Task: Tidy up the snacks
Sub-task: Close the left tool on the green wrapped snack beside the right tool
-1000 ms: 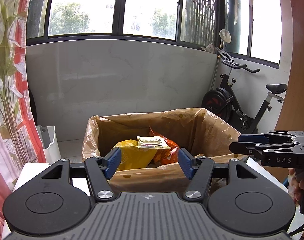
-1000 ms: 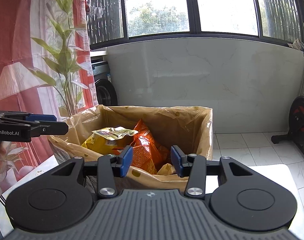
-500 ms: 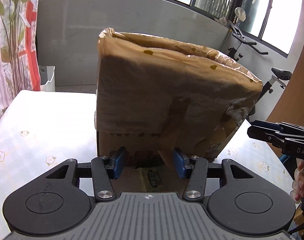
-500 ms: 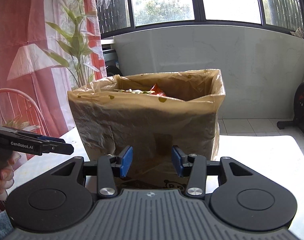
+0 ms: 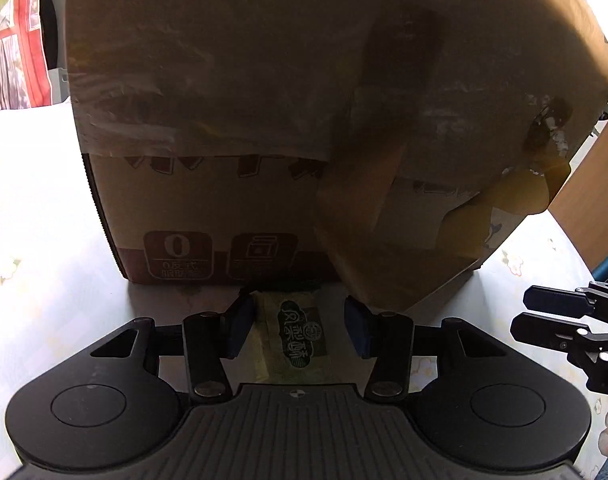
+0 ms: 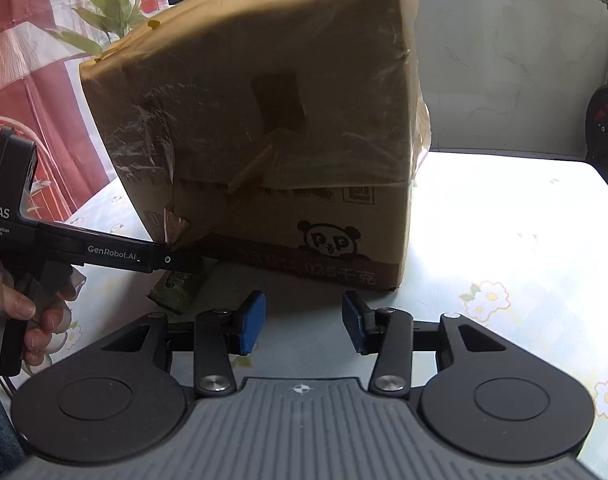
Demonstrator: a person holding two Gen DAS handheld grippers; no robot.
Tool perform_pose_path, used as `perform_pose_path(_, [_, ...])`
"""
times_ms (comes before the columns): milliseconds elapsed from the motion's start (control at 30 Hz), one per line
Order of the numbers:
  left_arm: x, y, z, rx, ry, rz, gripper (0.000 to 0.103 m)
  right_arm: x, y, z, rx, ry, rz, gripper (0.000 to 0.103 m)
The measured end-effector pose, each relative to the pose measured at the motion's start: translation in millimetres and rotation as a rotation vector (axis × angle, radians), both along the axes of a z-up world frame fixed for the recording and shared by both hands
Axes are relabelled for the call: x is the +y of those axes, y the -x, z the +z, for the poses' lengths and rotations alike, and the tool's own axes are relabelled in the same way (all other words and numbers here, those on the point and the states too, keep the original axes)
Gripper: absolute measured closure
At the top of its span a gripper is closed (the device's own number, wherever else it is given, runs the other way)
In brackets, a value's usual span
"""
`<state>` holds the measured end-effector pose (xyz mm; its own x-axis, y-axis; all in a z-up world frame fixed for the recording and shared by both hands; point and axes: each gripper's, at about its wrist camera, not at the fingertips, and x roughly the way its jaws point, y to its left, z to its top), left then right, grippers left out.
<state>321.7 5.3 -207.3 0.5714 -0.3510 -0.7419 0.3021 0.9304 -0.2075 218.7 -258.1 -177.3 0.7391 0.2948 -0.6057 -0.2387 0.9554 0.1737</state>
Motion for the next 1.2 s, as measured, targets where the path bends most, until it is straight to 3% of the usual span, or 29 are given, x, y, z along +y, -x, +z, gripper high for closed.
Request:
perform_pose_path(333, [-24, 17, -7, 0.051, 0.127, -0.254, 0.051, 2, 5, -27, 0.064, 0.036, 0.042, 0.057])
perform_pose_path(600, [11, 46, 17, 0.002, 0.125, -0.164, 0.051, 27, 13, -35, 0.063, 0.075, 0.183, 0.057])
perform_pose_path(733, [22, 55, 31, 0.01, 0.112, -0.05, 0.051, 42, 5, -38, 0.057, 0.103, 0.247, 0.055])
perform_pose_path(833, [31, 60, 26, 0.04, 0.135, 0.025, 0.051, 52, -1, -39, 0.044, 0.132, 0.298, 0.052])
perform_pose_path(967, [31, 63, 17, 0.075, 0.146, 0.033, 0.051, 69, -9, -41, 0.035, 0.16, 0.351, 0.052])
perform_pose_path(1200, [18, 56, 7, 0.062, 0.165, 0.02, 0.052, 74, -12, -45, 0.029, 0.155, 0.371, 0.054])
